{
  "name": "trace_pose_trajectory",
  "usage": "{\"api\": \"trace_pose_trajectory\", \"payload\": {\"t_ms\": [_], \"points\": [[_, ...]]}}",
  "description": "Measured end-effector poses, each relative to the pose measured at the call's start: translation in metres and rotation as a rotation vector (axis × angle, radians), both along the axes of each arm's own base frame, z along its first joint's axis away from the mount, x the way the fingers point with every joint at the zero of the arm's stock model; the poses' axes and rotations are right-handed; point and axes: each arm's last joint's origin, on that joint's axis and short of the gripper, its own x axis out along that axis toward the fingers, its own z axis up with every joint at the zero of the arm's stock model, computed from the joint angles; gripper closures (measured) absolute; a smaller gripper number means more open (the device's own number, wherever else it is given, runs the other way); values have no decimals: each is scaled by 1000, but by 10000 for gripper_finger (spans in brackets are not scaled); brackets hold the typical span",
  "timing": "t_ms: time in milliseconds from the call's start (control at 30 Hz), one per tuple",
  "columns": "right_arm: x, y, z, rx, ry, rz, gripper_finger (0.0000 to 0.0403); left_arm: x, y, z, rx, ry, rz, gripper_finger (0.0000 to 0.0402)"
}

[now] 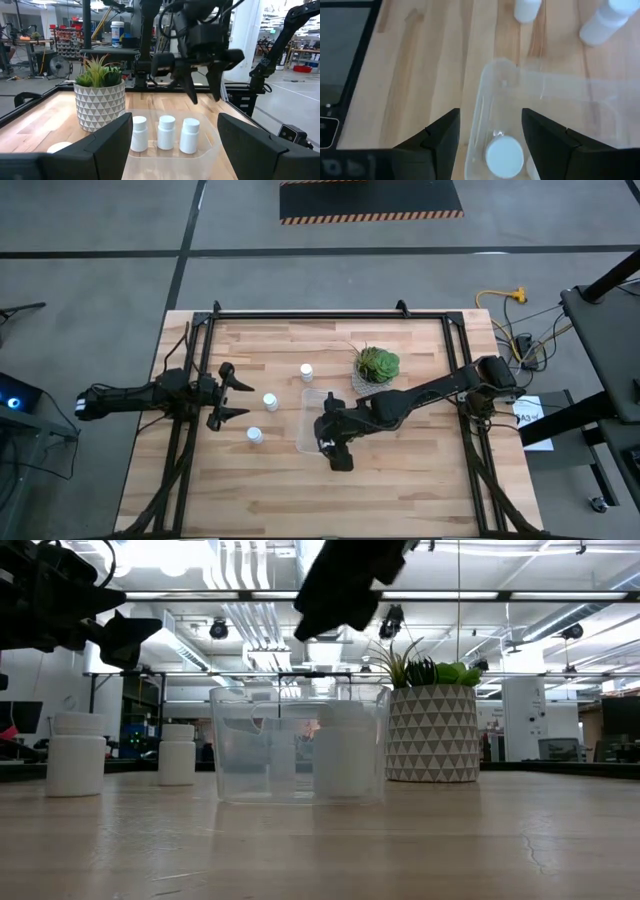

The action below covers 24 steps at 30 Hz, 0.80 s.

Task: Pick and place pill bottles into a basket
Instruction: Put the white medicine bottle into the transparent bin

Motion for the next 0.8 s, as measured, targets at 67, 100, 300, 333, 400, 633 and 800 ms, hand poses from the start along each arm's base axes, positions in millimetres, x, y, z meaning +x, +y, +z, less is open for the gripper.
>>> {"api": "trace_pose_trajectory", "payload": {"t_ms": [67, 100, 300, 333, 400, 633, 800], "points": [[2, 0, 6, -3, -20, 10, 202, 0, 0, 0, 0, 1, 0, 127], [3, 1, 9, -4, -32, 14, 202, 0, 0, 0, 0, 1, 0, 127], [8, 2, 24, 7, -86, 14, 202, 0, 0, 0, 0, 2, 0, 127], [9, 2, 27, 20, -104, 5, 202, 0, 0, 0, 0, 1, 0, 127], [10, 2, 32, 45, -145, -11, 202, 0, 0, 0, 0, 1, 0, 127], [0, -1, 34, 106, -250, -84, 202, 0, 0, 0, 0, 1, 0, 127], [-28, -9, 27, 155, -442, -125, 202, 0, 0, 0, 0, -2, -2, 127]]}}
